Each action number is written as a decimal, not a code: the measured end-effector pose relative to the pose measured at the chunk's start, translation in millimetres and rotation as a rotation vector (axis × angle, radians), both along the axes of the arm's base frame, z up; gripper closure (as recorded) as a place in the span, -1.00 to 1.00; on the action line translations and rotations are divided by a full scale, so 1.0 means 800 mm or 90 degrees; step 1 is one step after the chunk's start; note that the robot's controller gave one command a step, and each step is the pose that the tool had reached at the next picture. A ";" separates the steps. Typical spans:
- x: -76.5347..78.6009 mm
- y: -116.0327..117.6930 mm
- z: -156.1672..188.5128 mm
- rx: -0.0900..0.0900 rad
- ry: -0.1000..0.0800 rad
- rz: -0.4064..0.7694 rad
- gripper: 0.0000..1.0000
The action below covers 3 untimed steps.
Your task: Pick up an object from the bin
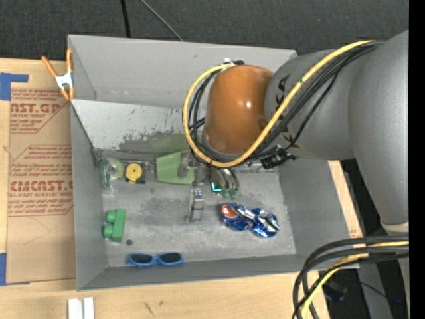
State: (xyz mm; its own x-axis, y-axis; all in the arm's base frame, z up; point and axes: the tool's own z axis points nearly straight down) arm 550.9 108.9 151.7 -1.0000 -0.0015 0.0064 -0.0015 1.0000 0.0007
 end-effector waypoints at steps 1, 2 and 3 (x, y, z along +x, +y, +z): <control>0.049 0.069 -0.081 0.003 -0.009 0.030 -1.00; -0.005 0.167 -0.103 0.001 -0.004 0.132 -1.00; 0.000 0.161 -0.101 0.000 -0.007 0.128 1.00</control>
Offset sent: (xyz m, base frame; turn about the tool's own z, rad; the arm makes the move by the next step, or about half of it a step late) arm 0.0379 0.0497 -0.0631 -0.0411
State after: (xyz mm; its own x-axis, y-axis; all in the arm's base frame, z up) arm 550.6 237.8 71.2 -0.9794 -0.2019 -0.0051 -0.2019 0.9794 -0.0010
